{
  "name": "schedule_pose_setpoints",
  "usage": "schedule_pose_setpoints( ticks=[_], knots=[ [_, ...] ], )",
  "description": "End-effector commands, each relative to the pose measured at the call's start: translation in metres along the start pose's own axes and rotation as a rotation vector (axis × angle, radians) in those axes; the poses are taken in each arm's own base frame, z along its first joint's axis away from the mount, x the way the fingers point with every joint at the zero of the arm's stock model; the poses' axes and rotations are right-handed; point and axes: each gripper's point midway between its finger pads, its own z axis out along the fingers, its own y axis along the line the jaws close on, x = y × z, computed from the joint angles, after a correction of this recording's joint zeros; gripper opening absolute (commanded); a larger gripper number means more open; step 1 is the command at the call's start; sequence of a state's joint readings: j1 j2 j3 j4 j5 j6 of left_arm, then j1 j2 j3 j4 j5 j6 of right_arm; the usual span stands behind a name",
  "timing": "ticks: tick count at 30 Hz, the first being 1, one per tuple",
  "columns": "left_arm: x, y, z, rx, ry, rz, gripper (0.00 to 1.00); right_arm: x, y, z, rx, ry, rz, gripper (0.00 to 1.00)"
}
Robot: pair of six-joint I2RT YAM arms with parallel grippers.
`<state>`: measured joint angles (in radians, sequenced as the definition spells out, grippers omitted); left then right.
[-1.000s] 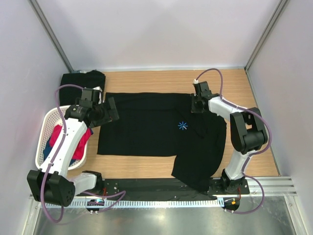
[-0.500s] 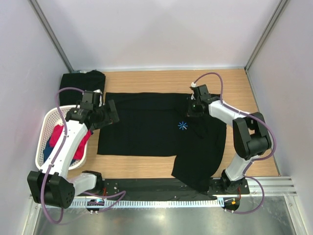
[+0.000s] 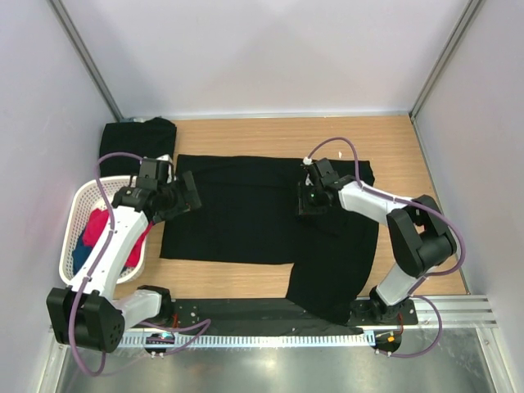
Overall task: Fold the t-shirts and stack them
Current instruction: Fold the tshirt
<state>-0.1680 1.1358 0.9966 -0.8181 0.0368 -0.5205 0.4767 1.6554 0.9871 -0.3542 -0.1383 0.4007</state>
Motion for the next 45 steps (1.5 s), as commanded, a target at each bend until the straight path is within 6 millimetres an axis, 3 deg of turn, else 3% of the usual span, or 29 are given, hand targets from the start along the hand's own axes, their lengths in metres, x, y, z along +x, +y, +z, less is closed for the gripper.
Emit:
schedule_pose_setpoints(
  ticks=[1, 4, 6, 8, 10, 13, 14, 15, 16, 17, 19, 21, 23, 24, 26, 28, 30, 31, 37, 40, 45],
  knots=[
    [-0.006, -0.01, 0.001, 0.06, -0.03, -0.01, 1.0, -0.016, 0.015, -0.024, -0.037, -0.052, -0.007, 0.44],
    [-0.002, -0.014, 0.006, 0.081, -0.019, -0.021, 1.0, -0.031, 0.029, -0.04, -0.07, -0.081, 0.01, 0.59],
    [-0.002, -0.019, 0.01, 0.11, -0.016, -0.031, 1.0, -0.05, 0.03, -0.051, -0.046, -0.134, 0.021, 0.6],
    [0.001, -0.028, 0.013, 0.152, 0.0, -0.05, 1.0, -0.056, 0.02, -0.061, 0.027, -0.148, 0.037, 0.6],
    [-0.002, -0.039, 0.02, 0.195, -0.01, -0.062, 1.0, -0.061, -0.01, -0.068, 0.173, -0.181, 0.066, 0.6],
    [-0.008, -0.075, 0.024, 0.282, -0.033, -0.049, 0.98, -0.061, -0.048, -0.073, 0.28, -0.215, 0.167, 0.59],
    [-0.008, -0.082, 0.033, 0.267, -0.025, -0.049, 0.98, -0.053, -0.059, -0.071, 0.3, -0.213, 0.215, 0.58],
    [-0.002, -0.104, 0.034, 0.299, -0.02, -0.003, 0.97, -0.05, -0.069, -0.07, 0.318, -0.219, 0.244, 0.58],
    [-0.011, -0.121, 0.03, 0.325, -0.04, 0.015, 0.96, -0.054, -0.081, -0.069, 0.327, -0.25, 0.283, 0.57],
    [-0.004, -0.13, 0.045, 0.303, -0.01, 0.025, 0.93, -0.042, -0.093, -0.06, 0.344, -0.224, 0.299, 0.58],
    [-0.001, -0.169, 0.043, 0.352, -0.011, 0.075, 0.91, -0.042, -0.111, -0.053, 0.356, -0.233, 0.351, 0.57],
    [0.014, -0.196, 0.058, 0.369, 0.023, 0.116, 0.86, -0.037, -0.122, -0.041, 0.368, -0.206, 0.367, 0.55],
    [0.013, -0.221, 0.059, 0.399, 0.02, 0.128, 0.84, -0.039, -0.131, -0.04, 0.395, -0.203, 0.367, 0.56],
    [0.022, -0.23, 0.073, 0.396, 0.049, 0.137, 0.82, -0.038, -0.135, -0.037, 0.415, -0.196, 0.359, 0.56],
    [0.026, -0.258, 0.072, 0.436, 0.05, 0.16, 0.77, -0.037, -0.146, -0.034, 0.446, -0.191, 0.36, 0.56],
    [0.04, -0.274, 0.086, 0.438, 0.078, 0.187, 0.75, -0.034, -0.155, -0.028, 0.463, -0.177, 0.368, 0.56],
    [0.041, -0.289, 0.09, 0.458, 0.076, 0.197, 0.68, -0.032, -0.163, -0.025, 0.481, -0.168, 0.392, 0.56],
    [0.05, -0.29, 0.104, 0.439, 0.096, 0.201, 0.66, -0.03, -0.165, -0.021, 0.484, -0.163, 0.406, 0.56],
    [0.068, -0.307, 0.129, 0.414, 0.12, 0.205, 0.56, -0.025, -0.181, -0.022, 0.519, -0.156, 0.416, 0.55],
    [0.076, -0.322, 0.134, 0.435, 0.127, 0.208, 0.42, -0.022, -0.185, -0.022, 0.52, -0.153, 0.418, 0.55],
    [0.085, -0.345, 0.14, 0.441, 0.107, 0.221, 0.34, -0.023, -0.18, -0.017, 0.478, -0.148, 0.406, 0.54]
  ],
)
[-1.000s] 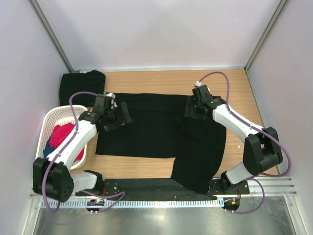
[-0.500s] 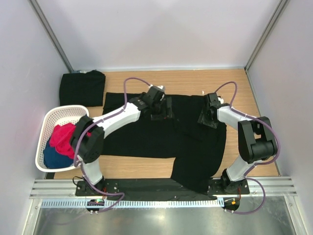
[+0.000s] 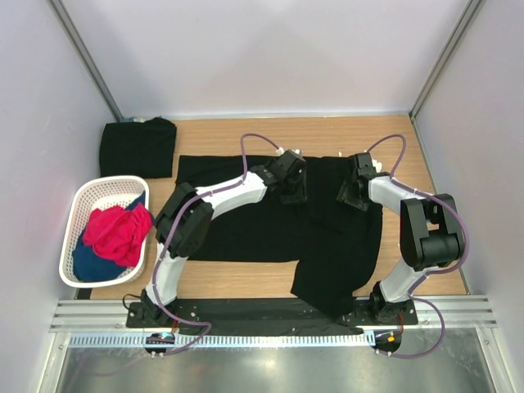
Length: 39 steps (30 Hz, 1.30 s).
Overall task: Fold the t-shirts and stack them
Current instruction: Fold the tshirt
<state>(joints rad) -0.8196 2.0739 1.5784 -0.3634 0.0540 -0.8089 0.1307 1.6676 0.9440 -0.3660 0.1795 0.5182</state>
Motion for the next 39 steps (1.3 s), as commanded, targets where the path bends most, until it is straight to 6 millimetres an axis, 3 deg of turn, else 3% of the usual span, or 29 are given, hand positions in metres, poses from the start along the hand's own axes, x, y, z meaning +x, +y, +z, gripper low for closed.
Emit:
schedule_pose_setpoints(
  ticks=[1, 7, 12, 18, 21, 24, 26, 28, 29, 30, 33, 34, 35, 36, 39],
  knots=[
    [-0.019, -0.033, 0.003, 0.055, -0.082, 0.009, 0.33, 0.004, -0.005, 0.01, 0.012, 0.008, -0.018, 0.54],
    [-0.014, -0.003, 0.034, -0.077, -0.094, -0.005, 0.28, -0.001, 0.001, 0.011, 0.002, 0.022, -0.001, 0.54],
    [0.009, 0.024, 0.032, -0.152, -0.046, -0.005, 0.27, -0.014, 0.0, 0.008, 0.005, 0.009, 0.019, 0.54],
    [0.01, 0.025, 0.024, -0.143, -0.034, 0.038, 0.26, -0.028, 0.002, 0.007, 0.005, -0.022, 0.009, 0.54],
    [0.003, 0.021, 0.012, -0.13, -0.031, 0.072, 0.26, -0.036, 0.0, 0.005, 0.022, -0.038, -0.008, 0.54],
    [-0.016, 0.014, -0.015, -0.111, -0.064, 0.106, 0.27, -0.04, 0.004, -0.002, 0.009, -0.032, -0.023, 0.54],
    [-0.034, 0.008, -0.042, -0.082, -0.093, 0.135, 0.29, -0.057, 0.014, -0.018, -0.033, -0.064, -0.025, 0.54],
    [-0.053, 0.014, -0.063, -0.077, -0.114, 0.132, 0.33, -0.08, 0.032, -0.038, -0.101, -0.104, -0.024, 0.56],
    [-0.071, 0.007, -0.084, -0.055, -0.155, 0.132, 0.35, -0.085, 0.037, -0.046, -0.121, -0.102, -0.023, 0.57],
    [-0.082, 0.013, -0.094, -0.061, -0.169, 0.139, 0.37, -0.106, 0.05, -0.061, -0.163, -0.144, -0.015, 0.57],
    [-0.122, 0.055, -0.12, -0.14, -0.236, 0.082, 0.43, -0.13, 0.064, -0.071, -0.194, -0.186, -0.005, 0.6],
    [-0.137, 0.084, -0.125, -0.187, -0.255, 0.033, 0.44, -0.135, 0.064, -0.067, -0.183, -0.195, 0.005, 0.6],
    [-0.143, 0.099, -0.126, -0.21, -0.257, 0.009, 0.44, -0.137, 0.066, -0.063, -0.178, -0.192, 0.007, 0.6],
    [-0.145, 0.131, -0.123, -0.267, -0.241, -0.023, 0.44, -0.136, 0.067, -0.052, -0.165, -0.174, 0.002, 0.6],
    [-0.138, 0.178, -0.114, -0.356, -0.198, -0.055, 0.44, -0.13, 0.064, -0.034, -0.133, -0.148, -0.001, 0.6]
  ],
)
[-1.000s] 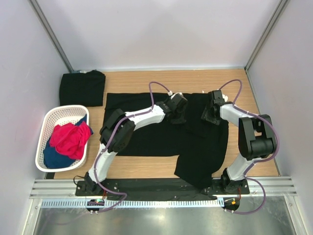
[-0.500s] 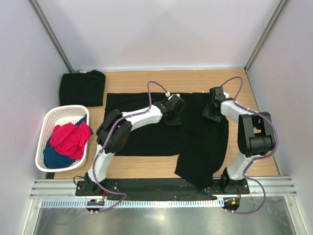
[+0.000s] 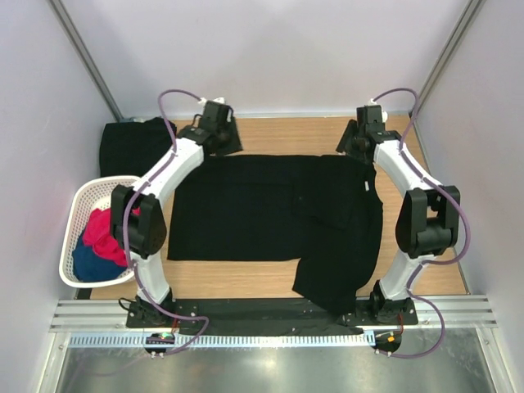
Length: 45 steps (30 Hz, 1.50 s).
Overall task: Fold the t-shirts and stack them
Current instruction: Fold the tshirt
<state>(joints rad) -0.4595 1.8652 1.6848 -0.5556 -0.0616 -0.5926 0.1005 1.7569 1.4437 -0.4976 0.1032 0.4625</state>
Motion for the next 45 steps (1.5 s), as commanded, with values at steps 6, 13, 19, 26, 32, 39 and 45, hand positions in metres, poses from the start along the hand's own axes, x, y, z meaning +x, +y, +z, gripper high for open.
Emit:
schedule_pose_setpoints(
  ticks=[6, 13, 19, 26, 32, 39, 45],
  knots=[
    [0.02, 0.132, 0.041, -0.243, 0.139, -0.06, 0.4, 0.037, -0.021, 0.059, 0.095, 0.104, -0.025, 0.6],
    [0.024, 0.174, 0.071, -0.308, 0.19, -0.088, 0.4, 0.053, -0.039, 0.092, 0.174, 0.147, -0.083, 0.59],
    [0.04, 0.188, 0.099, -0.341, 0.264, -0.134, 0.39, 0.056, -0.058, 0.115, 0.258, 0.177, -0.127, 0.6],
    [0.031, 0.19, 0.122, -0.326, 0.288, -0.147, 0.39, 0.044, -0.073, 0.138, 0.277, 0.182, -0.091, 0.6],
    [0.008, 0.183, 0.152, -0.292, 0.265, -0.142, 0.39, 0.023, -0.067, 0.164, 0.231, 0.149, -0.113, 0.6],
    [-0.027, 0.157, 0.154, -0.185, 0.193, -0.135, 0.4, -0.041, -0.044, 0.153, 0.179, 0.043, -0.12, 0.6],
    [-0.121, 0.102, 0.062, -0.045, -0.04, -0.061, 0.6, -0.123, 0.004, 0.058, 0.029, -0.121, -0.114, 0.66]
  ],
)
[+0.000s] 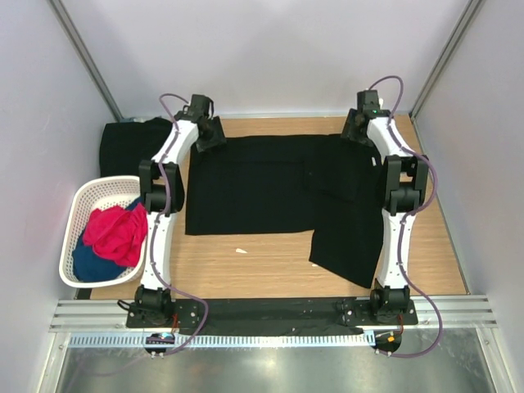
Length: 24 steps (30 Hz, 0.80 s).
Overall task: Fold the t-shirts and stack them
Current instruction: Fold the tshirt
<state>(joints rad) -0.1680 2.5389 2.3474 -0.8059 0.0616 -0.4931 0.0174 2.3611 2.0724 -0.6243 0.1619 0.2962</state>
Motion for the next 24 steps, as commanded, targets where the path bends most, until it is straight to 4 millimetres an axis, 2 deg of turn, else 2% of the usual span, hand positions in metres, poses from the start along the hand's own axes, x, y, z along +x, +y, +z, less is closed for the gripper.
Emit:
schedule_pose_setpoints(
  ticks=[1, 2, 3, 4, 5, 6, 7, 8, 9, 10, 11, 12, 13, 14, 15, 16, 17, 18, 20, 21, 22, 24],
  knots=[
    [-0.08, -0.049, -0.14, 0.164, -0.275, 0.067, 0.65, -0.093, 0.016, -0.132, -0.133, -0.244, 0.027, 0.7],
    [-0.084, -0.053, -0.158, 0.179, -0.301, 0.07, 0.74, -0.1, 0.016, -0.151, -0.146, -0.27, 0.037, 0.77],
    [-0.085, -0.055, -0.176, 0.187, -0.315, 0.072, 0.8, -0.094, 0.012, -0.159, -0.143, -0.263, 0.042, 0.85],
    [-0.086, -0.06, -0.216, 0.208, -0.357, 0.072, 0.84, -0.095, 0.008, -0.178, -0.146, -0.284, 0.049, 0.93],
    [-0.082, -0.054, -0.227, 0.188, -0.364, 0.062, 0.88, -0.102, 0.003, -0.215, -0.155, -0.338, 0.077, 0.99],
    [-0.076, -0.049, -0.244, 0.172, -0.37, 0.051, 0.89, -0.085, -0.006, -0.219, -0.129, -0.315, 0.086, 1.0],
    [-0.061, -0.041, -0.265, 0.156, -0.371, 0.037, 0.91, -0.077, -0.013, -0.229, -0.117, -0.311, 0.096, 1.0],
    [-0.054, -0.033, -0.281, 0.132, -0.388, 0.019, 0.94, -0.076, -0.02, -0.264, -0.128, -0.359, 0.124, 1.0],
    [-0.043, -0.027, -0.289, 0.119, -0.379, 0.004, 0.94, -0.047, -0.03, -0.256, -0.096, -0.302, 0.127, 1.0],
    [-0.028, -0.021, -0.294, 0.113, -0.362, -0.01, 0.94, -0.032, -0.034, -0.26, -0.093, -0.281, 0.134, 1.0],
    [-0.006, -0.006, -0.309, 0.086, -0.365, -0.055, 0.95, -0.024, -0.042, -0.287, -0.099, -0.312, 0.157, 1.0],
    [0.012, 0.001, -0.308, 0.079, -0.341, -0.073, 0.95, 0.007, -0.05, -0.276, -0.073, -0.244, 0.196, 1.0],
    [0.027, 0.008, -0.314, 0.077, -0.333, -0.099, 0.94, 0.026, -0.06, -0.28, -0.045, -0.221, 0.223, 1.0],
    [0.06, 0.022, -0.312, 0.054, -0.291, -0.148, 0.93, 0.04, -0.064, -0.283, -0.039, -0.208, 0.255, 1.0],
    [0.075, 0.031, -0.315, 0.037, -0.284, -0.18, 0.92, 0.07, -0.073, -0.287, -0.029, -0.184, 0.309, 1.0],
    [0.091, 0.038, -0.314, 0.026, -0.266, -0.206, 0.91, 0.088, -0.079, -0.288, -0.014, -0.161, 0.335, 1.0],
    [0.124, 0.054, -0.308, 0.003, -0.224, -0.232, 0.88, 0.105, -0.083, -0.288, -0.005, -0.138, 0.358, 1.0],
    [0.138, 0.059, -0.304, -0.005, -0.209, -0.281, 0.87, 0.13, -0.092, -0.29, 0.002, -0.12, 0.379, 1.0],
    [0.164, 0.074, -0.296, -0.032, -0.189, -0.337, 0.82, 0.159, -0.1, -0.293, 0.028, -0.076, 0.437, 1.0],
    [0.188, 0.085, -0.287, -0.049, -0.164, -0.378, 0.81, 0.177, -0.104, -0.288, 0.044, -0.043, 0.445, 1.0],
    [0.194, 0.09, -0.283, -0.062, -0.17, -0.407, 0.81, 0.188, -0.108, -0.292, 0.054, -0.033, 0.475, 1.0],
    [0.206, 0.101, -0.276, -0.089, -0.184, -0.459, 0.77, 0.208, -0.114, -0.285, 0.089, 0.003, 0.486, 1.0]
  ],
)
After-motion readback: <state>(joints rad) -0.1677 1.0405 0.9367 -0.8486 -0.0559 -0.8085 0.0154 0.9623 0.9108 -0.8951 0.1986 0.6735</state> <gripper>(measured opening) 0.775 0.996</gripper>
